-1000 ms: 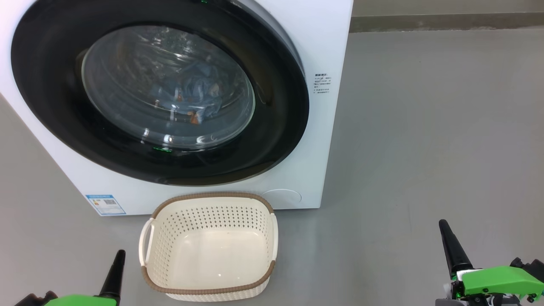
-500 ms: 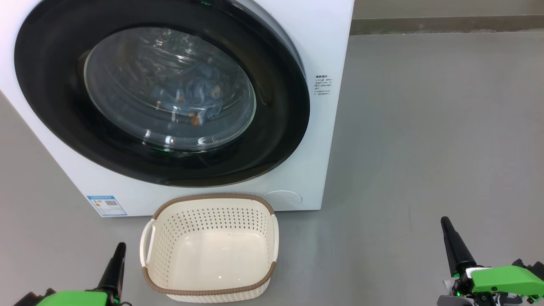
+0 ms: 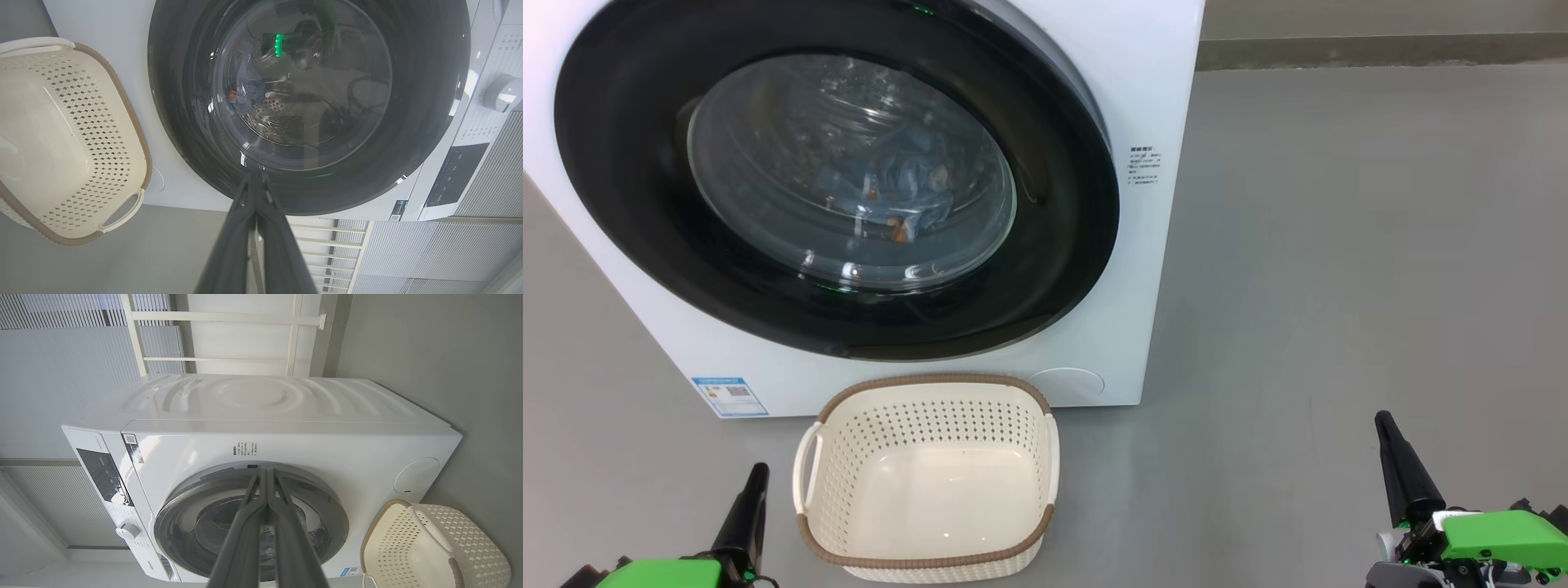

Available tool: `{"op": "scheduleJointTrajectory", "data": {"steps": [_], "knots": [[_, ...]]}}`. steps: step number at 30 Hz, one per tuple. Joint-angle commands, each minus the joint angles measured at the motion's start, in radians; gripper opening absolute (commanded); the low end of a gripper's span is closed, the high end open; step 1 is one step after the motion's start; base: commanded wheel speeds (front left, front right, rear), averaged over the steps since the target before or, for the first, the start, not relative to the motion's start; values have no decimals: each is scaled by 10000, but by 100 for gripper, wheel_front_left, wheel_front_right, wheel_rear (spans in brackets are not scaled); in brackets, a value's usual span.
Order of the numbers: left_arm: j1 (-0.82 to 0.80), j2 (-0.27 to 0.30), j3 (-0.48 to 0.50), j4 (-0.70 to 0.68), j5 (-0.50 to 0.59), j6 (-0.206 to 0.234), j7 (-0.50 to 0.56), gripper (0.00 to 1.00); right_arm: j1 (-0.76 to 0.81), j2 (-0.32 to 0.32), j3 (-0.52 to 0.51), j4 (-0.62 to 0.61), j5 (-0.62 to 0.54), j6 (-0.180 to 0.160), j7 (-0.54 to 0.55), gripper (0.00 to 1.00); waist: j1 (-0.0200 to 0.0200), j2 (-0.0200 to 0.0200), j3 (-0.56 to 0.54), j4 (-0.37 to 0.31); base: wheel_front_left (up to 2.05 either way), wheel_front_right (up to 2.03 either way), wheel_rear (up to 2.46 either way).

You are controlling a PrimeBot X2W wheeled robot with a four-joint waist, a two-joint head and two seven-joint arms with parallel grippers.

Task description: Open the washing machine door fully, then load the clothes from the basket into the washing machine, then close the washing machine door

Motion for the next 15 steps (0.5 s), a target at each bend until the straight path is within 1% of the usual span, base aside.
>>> {"op": "scheduleJointTrajectory", "data": {"steps": [1,15], "knots": [[-482,128,362,-300,-80,-13,72,0,-332,-34,214,-298,27,-11,56,0,0,-1,0,0,0,0,0],[-483,128,362,-298,-80,-15,72,0,-332,-34,214,-298,27,-11,56,0,0,-1,0,0,0,0,0]]}}
